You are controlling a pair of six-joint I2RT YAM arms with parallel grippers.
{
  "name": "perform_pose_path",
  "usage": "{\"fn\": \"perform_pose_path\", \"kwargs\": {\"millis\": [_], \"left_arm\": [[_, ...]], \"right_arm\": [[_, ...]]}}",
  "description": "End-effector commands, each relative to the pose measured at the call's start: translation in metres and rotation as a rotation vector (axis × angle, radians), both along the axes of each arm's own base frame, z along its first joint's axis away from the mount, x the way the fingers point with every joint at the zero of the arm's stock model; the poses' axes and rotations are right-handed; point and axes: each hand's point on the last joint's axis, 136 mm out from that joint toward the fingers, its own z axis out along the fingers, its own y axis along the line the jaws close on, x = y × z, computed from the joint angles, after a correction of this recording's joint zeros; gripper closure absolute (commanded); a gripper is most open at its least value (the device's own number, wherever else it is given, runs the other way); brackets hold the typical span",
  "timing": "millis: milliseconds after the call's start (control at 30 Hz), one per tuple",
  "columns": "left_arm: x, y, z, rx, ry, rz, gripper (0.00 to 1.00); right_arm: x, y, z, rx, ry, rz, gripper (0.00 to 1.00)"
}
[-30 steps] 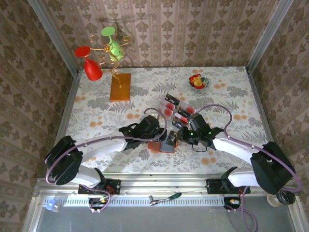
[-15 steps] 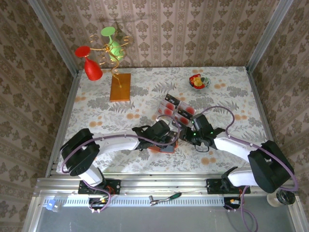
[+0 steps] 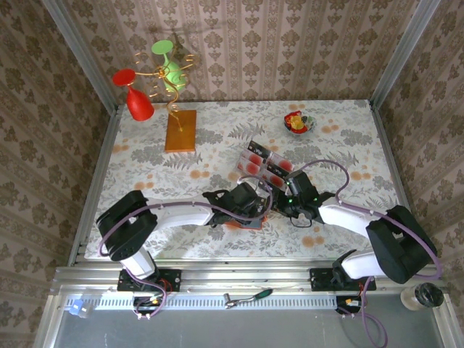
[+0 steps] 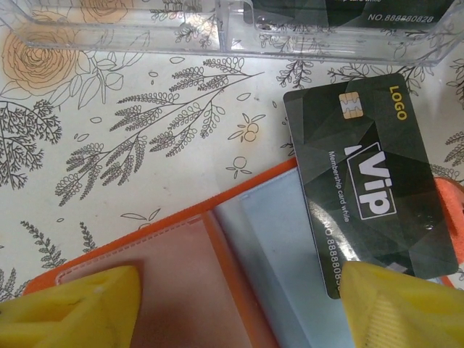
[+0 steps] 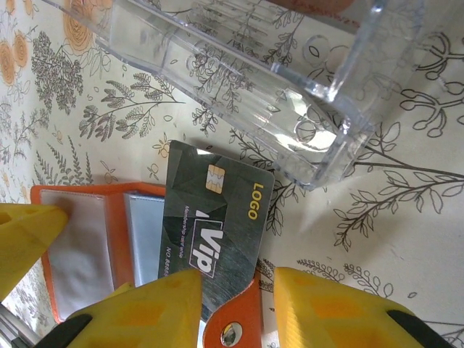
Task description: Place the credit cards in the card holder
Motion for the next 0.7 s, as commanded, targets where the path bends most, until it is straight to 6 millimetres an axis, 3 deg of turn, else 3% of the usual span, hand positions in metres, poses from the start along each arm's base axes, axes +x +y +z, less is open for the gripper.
{"fn": "perform_pose_path", "kwargs": {"millis": [0,33,333,667], "left_arm": [[-0.003,0.005,-0.013,0.049,-0.004,-0.013,0.26],[-0.003,0.006,-0.016,0.057,-0.002,-0.014,0.26],[-0.008,0.016,-0.033,0.098,0.019,0.011,0.27],[-0.012,0.02,-0.039,0.093,0.026,0.025,0.27]], "right_arm": [[-0.001,0.002,-0.003,0.023,0.018,-0.006,0.66],[-0.002,0.002,-0.011,0.014,0.042,-0.006,0.64],[0.001,0.005,-0.013,0.022,0.045,-0.001,0.6],[0.006,0.009,-0.019,0.034,0.047,-0.008,0.6]]}}
